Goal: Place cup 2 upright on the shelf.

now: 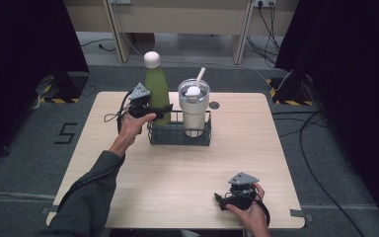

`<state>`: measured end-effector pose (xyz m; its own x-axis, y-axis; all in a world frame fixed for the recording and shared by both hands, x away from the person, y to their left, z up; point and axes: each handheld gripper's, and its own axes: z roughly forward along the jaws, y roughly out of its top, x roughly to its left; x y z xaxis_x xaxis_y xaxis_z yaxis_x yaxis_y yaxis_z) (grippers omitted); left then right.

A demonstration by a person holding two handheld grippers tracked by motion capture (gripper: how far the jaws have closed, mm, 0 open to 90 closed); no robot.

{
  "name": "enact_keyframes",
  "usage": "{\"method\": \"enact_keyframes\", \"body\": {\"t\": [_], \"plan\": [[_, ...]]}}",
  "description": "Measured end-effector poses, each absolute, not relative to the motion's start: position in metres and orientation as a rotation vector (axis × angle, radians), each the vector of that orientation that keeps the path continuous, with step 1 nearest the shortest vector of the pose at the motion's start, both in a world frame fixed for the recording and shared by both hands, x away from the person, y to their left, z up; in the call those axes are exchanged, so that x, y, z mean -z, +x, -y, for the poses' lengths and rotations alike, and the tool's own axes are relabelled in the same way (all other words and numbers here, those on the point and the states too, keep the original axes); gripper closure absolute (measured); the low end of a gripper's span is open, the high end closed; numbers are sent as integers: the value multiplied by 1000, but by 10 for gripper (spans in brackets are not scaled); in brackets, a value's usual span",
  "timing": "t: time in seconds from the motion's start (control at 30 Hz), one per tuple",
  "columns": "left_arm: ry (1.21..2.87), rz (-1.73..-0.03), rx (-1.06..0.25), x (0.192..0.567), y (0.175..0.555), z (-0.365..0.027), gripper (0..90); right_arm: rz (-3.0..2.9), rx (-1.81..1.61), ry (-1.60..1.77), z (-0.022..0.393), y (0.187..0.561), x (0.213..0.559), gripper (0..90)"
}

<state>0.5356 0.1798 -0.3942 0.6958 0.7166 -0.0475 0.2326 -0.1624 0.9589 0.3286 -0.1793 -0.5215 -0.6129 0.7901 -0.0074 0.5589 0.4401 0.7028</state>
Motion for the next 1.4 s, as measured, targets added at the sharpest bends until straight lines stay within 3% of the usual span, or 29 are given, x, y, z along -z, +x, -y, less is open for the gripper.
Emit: {"method": "enact_keyframes", "body": {"t": [1.4], "plan": [[1740, -801, -523, 438, 542, -173, 203, -2362, -966, 1154, 179, 329, 522, 20]]}}
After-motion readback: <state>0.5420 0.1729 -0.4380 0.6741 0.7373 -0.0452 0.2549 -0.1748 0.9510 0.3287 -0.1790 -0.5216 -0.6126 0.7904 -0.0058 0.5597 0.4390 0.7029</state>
